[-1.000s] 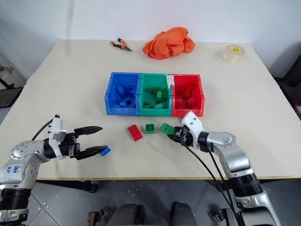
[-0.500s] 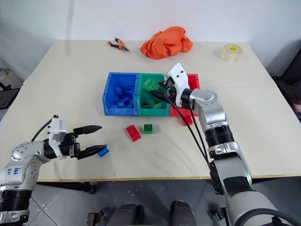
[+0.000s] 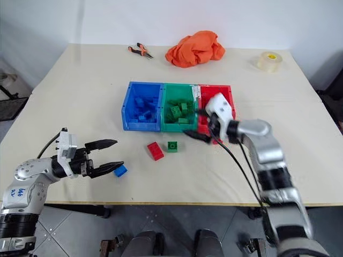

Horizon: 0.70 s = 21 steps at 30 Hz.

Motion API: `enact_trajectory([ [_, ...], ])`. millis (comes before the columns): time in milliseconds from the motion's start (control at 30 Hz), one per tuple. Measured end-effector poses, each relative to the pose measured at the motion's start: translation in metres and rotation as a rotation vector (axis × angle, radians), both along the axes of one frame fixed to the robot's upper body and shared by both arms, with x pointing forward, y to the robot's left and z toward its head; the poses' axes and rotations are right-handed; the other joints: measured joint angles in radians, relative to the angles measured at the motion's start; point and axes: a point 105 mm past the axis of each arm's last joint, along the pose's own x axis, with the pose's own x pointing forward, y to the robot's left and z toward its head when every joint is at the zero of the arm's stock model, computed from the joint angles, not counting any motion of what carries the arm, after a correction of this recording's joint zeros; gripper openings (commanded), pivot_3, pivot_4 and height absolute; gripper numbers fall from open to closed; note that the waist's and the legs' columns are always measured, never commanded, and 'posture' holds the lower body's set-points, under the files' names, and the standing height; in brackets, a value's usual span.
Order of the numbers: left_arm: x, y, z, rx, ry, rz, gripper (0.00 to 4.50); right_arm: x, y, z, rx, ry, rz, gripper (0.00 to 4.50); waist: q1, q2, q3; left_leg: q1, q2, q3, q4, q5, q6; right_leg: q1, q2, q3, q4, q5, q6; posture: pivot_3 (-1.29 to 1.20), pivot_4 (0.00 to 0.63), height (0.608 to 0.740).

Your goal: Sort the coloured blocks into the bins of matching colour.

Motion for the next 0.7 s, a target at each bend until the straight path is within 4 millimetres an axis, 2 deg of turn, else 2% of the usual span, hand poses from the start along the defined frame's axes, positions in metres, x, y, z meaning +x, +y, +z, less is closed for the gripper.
enact_trajectory([
  [200,0.004,0.0,0.001,-0.004,0.003,-0.013,4.5,-0.052,-0.06,-0.038,-0.138,0.154,-0.091,4.48,0.003,0.0,0.0,0.001,0.002,0.005,0.0,0.0,0.0,0.001,0.001,-0.001,-0.005,0.0,0.0,0.0,0.15,0.74],
  [333,0.006,-0.004,0.004,0.0,-0.001,-0.032,4.5,-0.058,-0.084,-0.062,-0.153,0.216,-0.255,4.48,0.0,0.0,0.0,0.002,0.002,0.007,-0.001,0.0,0.0,0.001,0.001,-0.001,-0.006,0.0,0.0,0.0,0.15,0.74],
  [400,0.007,-0.007,0.004,-0.001,-0.001,-0.043,4.5,-0.05,-0.079,-0.064,-0.093,0.2,-0.317,4.48,-0.002,0.0,0.0,0.002,0.003,0.008,-0.001,0.0,0.0,0.001,0.001,0.0,-0.006,0.0,0.0,0.0,0.15,0.74],
  [500,0.007,-0.011,0.002,-0.008,0.006,-0.055,4.5,-0.028,-0.068,-0.063,0.014,0.171,-0.406,4.48,-0.001,0.0,0.0,0.002,0.002,0.008,-0.001,0.0,-0.001,0.0,0.001,0.0,-0.005,0.0,-0.001,0.0,0.15,0.74],
  [700,0.008,-0.012,0.002,-0.01,0.01,-0.052,4.5,0.003,-0.047,-0.068,0.089,0.151,-0.478,4.48,0.001,-0.001,-0.001,0.001,0.001,0.006,0.0,0.0,-0.001,0.0,0.001,0.0,-0.003,0.0,-0.001,0.0,0.15,0.74],
])
